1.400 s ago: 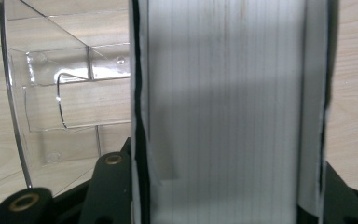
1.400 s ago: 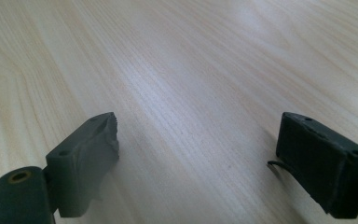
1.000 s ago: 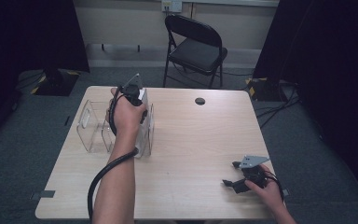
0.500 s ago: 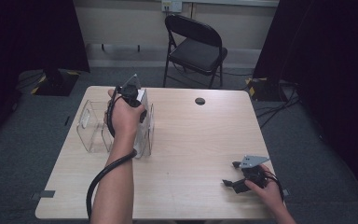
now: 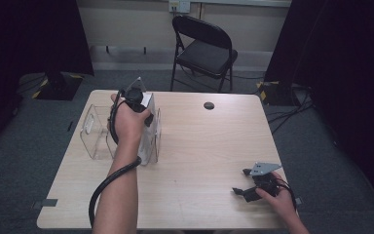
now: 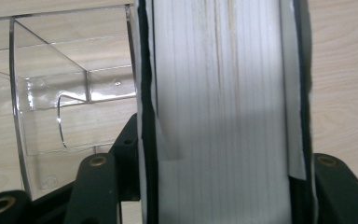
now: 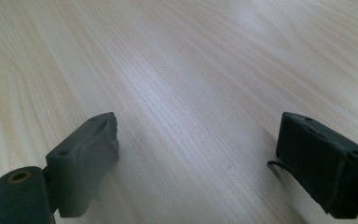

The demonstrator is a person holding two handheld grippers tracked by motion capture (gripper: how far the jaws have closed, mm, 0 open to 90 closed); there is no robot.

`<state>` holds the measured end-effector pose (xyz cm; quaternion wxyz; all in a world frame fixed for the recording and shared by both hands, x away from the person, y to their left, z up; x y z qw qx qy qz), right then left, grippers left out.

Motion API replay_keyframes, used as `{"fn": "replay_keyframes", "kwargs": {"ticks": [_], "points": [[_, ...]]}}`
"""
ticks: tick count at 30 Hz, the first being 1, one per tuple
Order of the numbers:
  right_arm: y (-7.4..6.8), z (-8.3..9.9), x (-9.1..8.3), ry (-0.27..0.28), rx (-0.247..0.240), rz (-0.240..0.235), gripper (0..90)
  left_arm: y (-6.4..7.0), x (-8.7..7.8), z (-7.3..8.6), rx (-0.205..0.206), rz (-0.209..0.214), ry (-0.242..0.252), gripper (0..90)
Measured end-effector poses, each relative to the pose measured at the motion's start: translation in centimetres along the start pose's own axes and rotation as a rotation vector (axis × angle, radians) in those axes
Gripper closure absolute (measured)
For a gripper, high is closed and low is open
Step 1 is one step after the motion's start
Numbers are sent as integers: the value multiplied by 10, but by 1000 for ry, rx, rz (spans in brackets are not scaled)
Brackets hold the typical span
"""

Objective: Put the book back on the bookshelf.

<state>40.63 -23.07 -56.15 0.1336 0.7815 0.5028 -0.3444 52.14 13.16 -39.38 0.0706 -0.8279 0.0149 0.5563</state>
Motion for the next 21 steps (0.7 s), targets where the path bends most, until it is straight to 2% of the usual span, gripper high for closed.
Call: {"fn": "replay_keyframes", "kwargs": {"ticks": [9,13,14,21], "points": [[0,0,0,0,-1,-1,119,1,-3,1,2,19,24,393],[0,0,0,1,1,1,119,2,-3,2,-2,34,20,377],[0,0,0,1,1,0,119,2,-4,3,14,45,12,379],[0,0,0,1,2,0,119,4,-5,2,4,40,33,361]]}}
Point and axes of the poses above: each handheld gripper's, and its own axes: x roughly forward along the jaws, z roughly out of its underside, y roughly to its right, the point moved 9 cm from there along x, roughly forward along the jaws, and after that the axes turned 11 degrees about -z, right-handed, at the moved point
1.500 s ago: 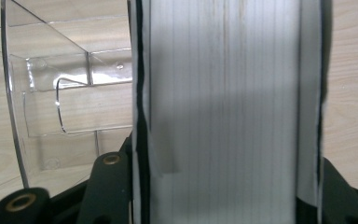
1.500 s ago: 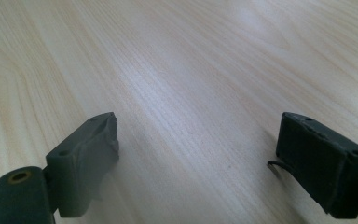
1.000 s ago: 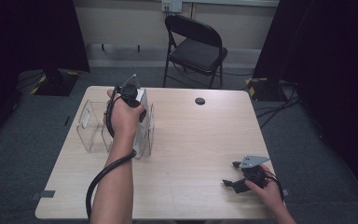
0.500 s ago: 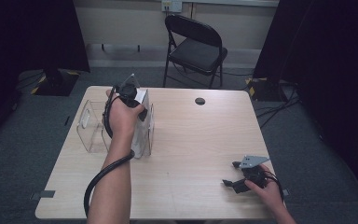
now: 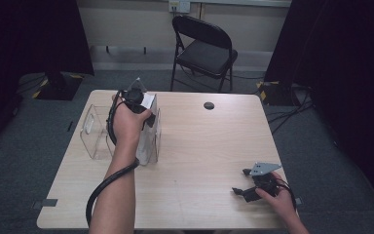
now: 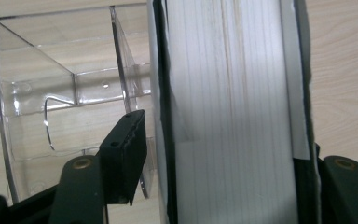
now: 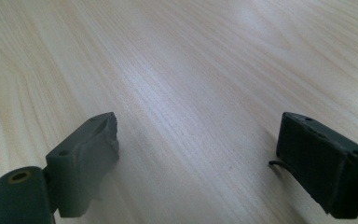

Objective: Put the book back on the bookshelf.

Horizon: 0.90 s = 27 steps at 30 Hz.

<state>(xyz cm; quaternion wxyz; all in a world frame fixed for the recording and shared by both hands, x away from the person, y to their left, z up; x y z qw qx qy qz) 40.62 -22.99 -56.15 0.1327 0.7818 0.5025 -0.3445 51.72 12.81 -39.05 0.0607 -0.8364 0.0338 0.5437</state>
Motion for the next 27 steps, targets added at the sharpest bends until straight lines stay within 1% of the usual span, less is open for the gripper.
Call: {"fn": "replay_keyframes", "kwargs": {"ticks": [3,6,7,11,13,16,17,18,20,21,24,27], "points": [[0,0,0,0,-4,-2,119,-1,0,0,5,2,7,343],[0,0,0,0,-6,-2,119,-1,-1,1,-3,4,12,325],[0,0,0,0,-6,-2,119,-3,-1,1,8,-3,22,310],[0,0,0,0,-7,0,119,-2,-2,2,5,2,23,305],[0,-1,1,3,-8,-2,119,-2,-2,3,11,12,19,305],[0,0,1,0,-6,-3,119,-3,-3,6,12,15,13,287],[0,0,1,2,-6,-2,119,-3,-3,7,7,17,10,277],[0,0,1,0,-7,-1,119,-2,-3,7,10,25,10,276],[0,-1,1,2,-8,-2,119,-4,-4,8,17,24,19,275],[0,0,1,1,-6,-1,119,-4,-5,9,12,22,24,271],[0,-1,1,2,-8,-1,119,-6,-5,11,26,26,24,247],[0,-1,1,1,-7,-3,119,-6,-7,13,32,26,33,247]]}}
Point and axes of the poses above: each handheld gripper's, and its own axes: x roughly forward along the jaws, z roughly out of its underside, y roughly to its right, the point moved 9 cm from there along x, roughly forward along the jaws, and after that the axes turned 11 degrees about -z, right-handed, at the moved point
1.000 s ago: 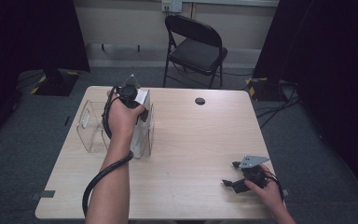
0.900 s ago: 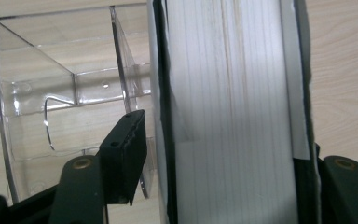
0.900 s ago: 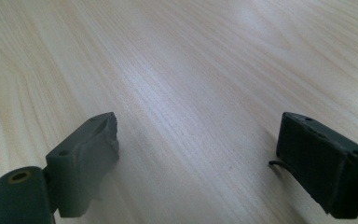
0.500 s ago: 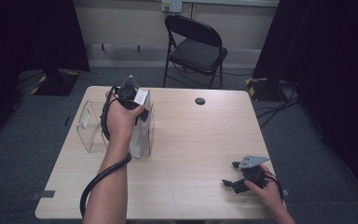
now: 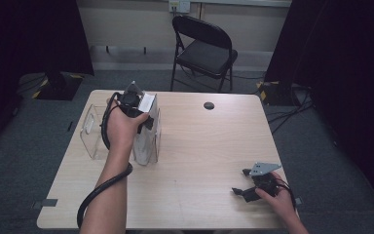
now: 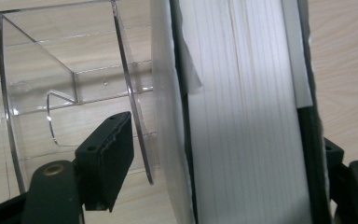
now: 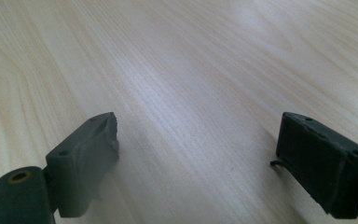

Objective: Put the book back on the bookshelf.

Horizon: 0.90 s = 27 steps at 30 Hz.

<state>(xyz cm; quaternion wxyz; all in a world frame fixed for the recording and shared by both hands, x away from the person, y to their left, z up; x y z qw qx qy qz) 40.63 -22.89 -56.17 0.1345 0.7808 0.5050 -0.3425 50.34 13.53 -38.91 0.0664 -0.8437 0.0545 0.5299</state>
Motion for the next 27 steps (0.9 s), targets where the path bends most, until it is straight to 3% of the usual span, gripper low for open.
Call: {"fn": "replay_keyframes", "kwargs": {"ticks": [7,14,27], "points": [[0,0,0,-1,1,1,119,0,-2,3,5,10,10,223],[0,0,0,-1,1,3,119,1,-4,6,47,3,19,205],[0,0,0,0,1,0,119,0,-8,14,87,5,42,168]]}}
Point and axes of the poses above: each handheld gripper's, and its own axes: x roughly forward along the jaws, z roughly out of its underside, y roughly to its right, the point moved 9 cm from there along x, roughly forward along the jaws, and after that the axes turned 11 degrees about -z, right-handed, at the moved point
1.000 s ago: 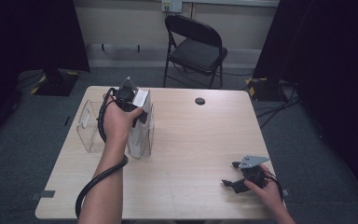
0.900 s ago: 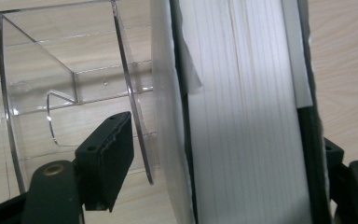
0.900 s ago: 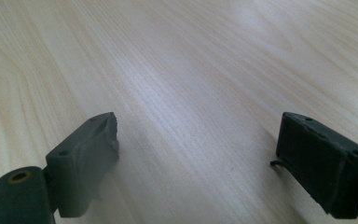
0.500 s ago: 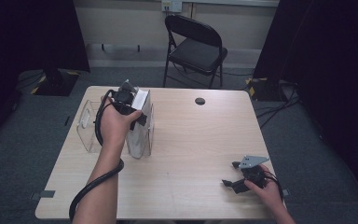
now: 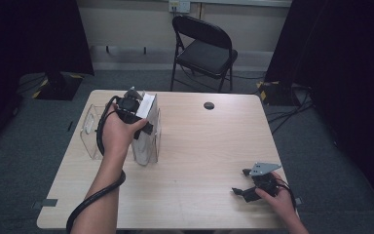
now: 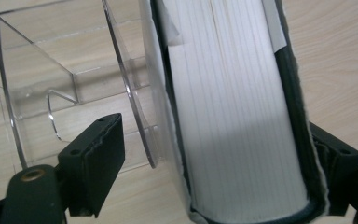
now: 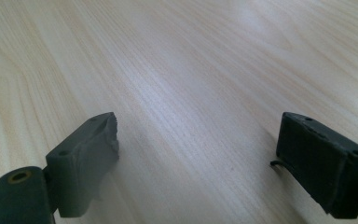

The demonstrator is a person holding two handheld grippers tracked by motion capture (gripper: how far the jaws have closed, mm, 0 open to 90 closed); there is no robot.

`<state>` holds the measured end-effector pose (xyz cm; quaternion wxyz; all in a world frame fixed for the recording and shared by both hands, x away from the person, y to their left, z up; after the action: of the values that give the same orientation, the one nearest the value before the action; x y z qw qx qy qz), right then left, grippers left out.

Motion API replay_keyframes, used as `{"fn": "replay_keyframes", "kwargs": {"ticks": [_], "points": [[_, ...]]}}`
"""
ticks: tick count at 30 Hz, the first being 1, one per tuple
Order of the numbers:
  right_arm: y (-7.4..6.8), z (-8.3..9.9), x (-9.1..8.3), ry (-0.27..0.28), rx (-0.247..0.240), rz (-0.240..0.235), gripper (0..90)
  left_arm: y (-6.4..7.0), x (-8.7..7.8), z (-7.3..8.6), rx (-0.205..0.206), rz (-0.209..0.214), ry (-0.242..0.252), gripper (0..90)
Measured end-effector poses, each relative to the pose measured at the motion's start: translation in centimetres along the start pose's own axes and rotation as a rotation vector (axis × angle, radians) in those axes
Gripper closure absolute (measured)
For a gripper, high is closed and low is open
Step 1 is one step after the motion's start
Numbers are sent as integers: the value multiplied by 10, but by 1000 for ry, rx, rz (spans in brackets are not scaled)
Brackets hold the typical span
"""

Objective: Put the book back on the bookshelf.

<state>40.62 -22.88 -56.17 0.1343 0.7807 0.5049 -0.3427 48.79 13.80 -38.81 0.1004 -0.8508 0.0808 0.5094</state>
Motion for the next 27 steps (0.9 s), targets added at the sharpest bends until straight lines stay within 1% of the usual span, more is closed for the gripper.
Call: {"fn": "replay_keyframes", "kwargs": {"ticks": [1,2,3,4,5,7,10,12,14,16,19,21,22,23,25,27], "points": [[0,0,0,0,1,0,119,0,0,1,-5,5,-3,169],[0,0,0,0,2,1,119,1,0,3,-1,12,-6,167],[0,0,0,0,0,1,119,1,0,4,8,11,-8,163],[0,0,0,0,1,0,119,1,-1,5,3,11,-13,160],[0,0,0,1,0,1,119,0,-1,6,8,5,-8,156],[0,0,0,-1,0,2,119,0,-1,9,21,11,-15,157],[0,0,0,0,2,0,119,-2,-2,11,44,11,-12,156],[0,0,0,-1,0,2,119,-2,-3,13,39,17,-15,155],[0,0,0,-1,1,2,119,-2,-4,15,50,19,-16,155],[0,0,0,0,0,0,119,-1,-4,16,52,21,-18,155],[0,0,0,0,-1,0,119,1,-6,17,58,37,-9,155],[0,0,0,0,1,0,119,1,-7,18,48,37,-8,156],[0,0,0,0,0,0,119,0,-6,19,56,42,-7,156],[0,0,0,1,0,2,119,-1,-6,19,52,35,-4,156],[0,0,0,1,0,2,119,-2,-6,21,46,38,-11,156],[0,0,0,1,1,2,119,-2,-6,23,53,45,-13,157]]}}
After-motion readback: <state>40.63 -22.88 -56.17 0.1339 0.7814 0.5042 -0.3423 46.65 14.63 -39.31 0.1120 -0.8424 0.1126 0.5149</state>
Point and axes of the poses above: each handheld gripper's, and its own axes: x roughly forward along the jaws, z roughly out of its underside, y roughly to its right, the point moved 9 cm from there along x, roughly forward along the jaws, and after that the axes turned 11 degrees about -z, right-handed, at the moved point
